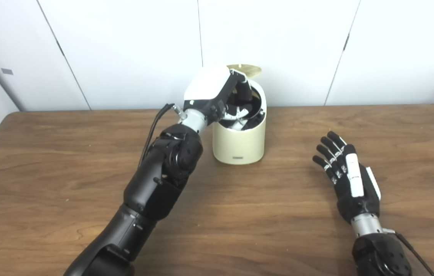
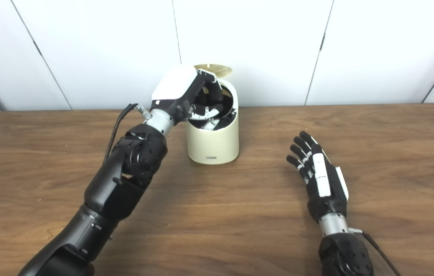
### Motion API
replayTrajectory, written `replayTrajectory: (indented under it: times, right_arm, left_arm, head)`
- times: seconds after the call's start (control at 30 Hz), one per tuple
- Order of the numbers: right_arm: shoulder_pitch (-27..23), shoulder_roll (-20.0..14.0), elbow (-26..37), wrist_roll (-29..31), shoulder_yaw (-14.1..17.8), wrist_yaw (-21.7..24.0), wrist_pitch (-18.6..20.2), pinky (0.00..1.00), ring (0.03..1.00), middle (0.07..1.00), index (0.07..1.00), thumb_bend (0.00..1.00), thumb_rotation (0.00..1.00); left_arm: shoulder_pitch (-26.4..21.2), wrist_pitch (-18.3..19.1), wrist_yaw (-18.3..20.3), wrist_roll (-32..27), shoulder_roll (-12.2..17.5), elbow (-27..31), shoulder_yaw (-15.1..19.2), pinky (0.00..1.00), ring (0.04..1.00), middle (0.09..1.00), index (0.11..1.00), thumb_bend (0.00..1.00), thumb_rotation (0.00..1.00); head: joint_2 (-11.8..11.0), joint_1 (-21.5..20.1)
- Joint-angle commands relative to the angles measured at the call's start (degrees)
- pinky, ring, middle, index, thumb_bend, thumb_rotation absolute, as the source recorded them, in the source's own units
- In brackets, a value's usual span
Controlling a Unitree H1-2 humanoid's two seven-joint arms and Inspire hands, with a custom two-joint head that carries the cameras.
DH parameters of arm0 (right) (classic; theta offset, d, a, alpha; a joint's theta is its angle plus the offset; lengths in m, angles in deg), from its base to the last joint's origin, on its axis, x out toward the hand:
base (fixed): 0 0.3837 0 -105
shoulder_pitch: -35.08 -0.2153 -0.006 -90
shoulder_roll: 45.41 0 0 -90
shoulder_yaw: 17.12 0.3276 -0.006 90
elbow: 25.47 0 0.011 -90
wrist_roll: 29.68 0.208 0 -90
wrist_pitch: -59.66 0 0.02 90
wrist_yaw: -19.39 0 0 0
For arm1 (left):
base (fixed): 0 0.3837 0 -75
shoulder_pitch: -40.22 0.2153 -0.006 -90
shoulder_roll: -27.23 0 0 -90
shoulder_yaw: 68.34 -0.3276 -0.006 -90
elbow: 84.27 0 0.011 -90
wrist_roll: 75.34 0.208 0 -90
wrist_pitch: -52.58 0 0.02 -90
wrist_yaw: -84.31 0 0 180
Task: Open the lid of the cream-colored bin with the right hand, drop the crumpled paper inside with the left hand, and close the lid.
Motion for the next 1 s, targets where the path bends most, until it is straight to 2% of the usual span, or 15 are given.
replayTrajectory:
  times: [0.0,0.13,0.23,0.37,0.47,0.5,0.57,0.63,0.83,0.97]
  right_arm:
    - [-1.5,-0.3,0.0,0.0,0.1,0.3,-2.1,0.79,0.86,0.862,0.856,0.52,0.82]
    - [-2.0,-0.5,-1.7,1.1,0.7,0.8,-2.9,0.79,0.866,0.865,0.856,0.52,0.8]
    - [-2.4,-0.6,-2.2,1.6,0.9,1.0,-3.2,0.8,0.86,0.862,0.856,0.53,0.8]
    - [-2.5,-0.7,-2.5,2.1,1.0,1.4,-3.5,0.81,0.863,0.867,0.861,0.52,0.81]
    - [-2.4,-1.0,-3.0,1.8,1.0,1.5,-3.9,0.81,0.864,0.867,0.863,0.53,0.81]
    - [-2.4,-1.1,-3.2,1.8,1.1,1.4,-4.0,0.81,0.868,0.869,0.868,0.53,0.82]
    - [-2.4,-1.2,-3.4,1.6,1.2,1.4,-4.2,0.81,0.865,0.865,0.866,0.53,0.81]
    - [-2.4,-1.4,-3.5,1.3,1.2,1.4,-4.2,0.81,0.866,0.867,0.867,0.53,0.82]
    - [-2.2,-1.8,-3.7,1.4,1.2,1.7,-4.2,0.82,0.874,0.875,0.87,0.52,0.86]
    - [-2.3,-2.1,-4.6,1.3,1.3,2.1,-5.0,0.82,0.87,0.873,0.87,0.52,0.86]
  left_arm:
    - [-1.9,-1.1,-2.2,0.2,0.2,2.4,0.8,0.32,0.419,0.539,0.467,0.47,0.0]
    - [-1.3,-0.9,-1.9,-0.1,0.2,3.7,1.1,0.3,0.447,0.573,0.464,0.47,0.0]
    - [-0.4,-0.4,-1.7,-0.9,0.1,5.4,2.0,0.32,0.426,0.531,0.479,0.47,0.0]
    - [1.3,-1.9,-3.8,-2.7,-0.3,7.1,3.9,0.3,0.391,0.471,0.506,0.47,0.0]
    - [2.5,-2.5,-4.7,-3.5,-0.4,8.2,4.5,0.29,0.374,0.466,0.519,0.47,0.0]
    - [2.8,-2.0,-4.4,-3.4,-0.4,8.8,4.6,0.3,0.369,0.461,0.518,0.47,0.0]
    - [3.3,-1.1,-3.7,-2.9,-0.3,10.1,4.5,0.38,0.391,0.452,0.525,0.47,0.0]
    - [3.8,-0.6,-3.3,-3.4,-0.4,11.6,5.0,0.38,0.389,0.444,0.519,0.49,0.0]
    - [6.1,-0.6,-2.2,-8.9,-0.8,15.1,7.5,0.37,0.397,0.5,0.483,0.49,0.0]
    - [7.8,0.6,-1.2,-9.0,0.3,17.3,8.3,0.35,0.432,0.535,0.47,0.47,0.0]
  head:
    - [0.2,0.2]
    - [0.1,0.6]
    - [-0.1,0.5]
    - [-0.5,0.6]
    - [-0.7,0.6]
    - [-0.8,0.7]
    - [-0.8,0.8]
    - [-0.8,0.8]
    - [-0.8,1.1]
    - [-1.0,1.2]
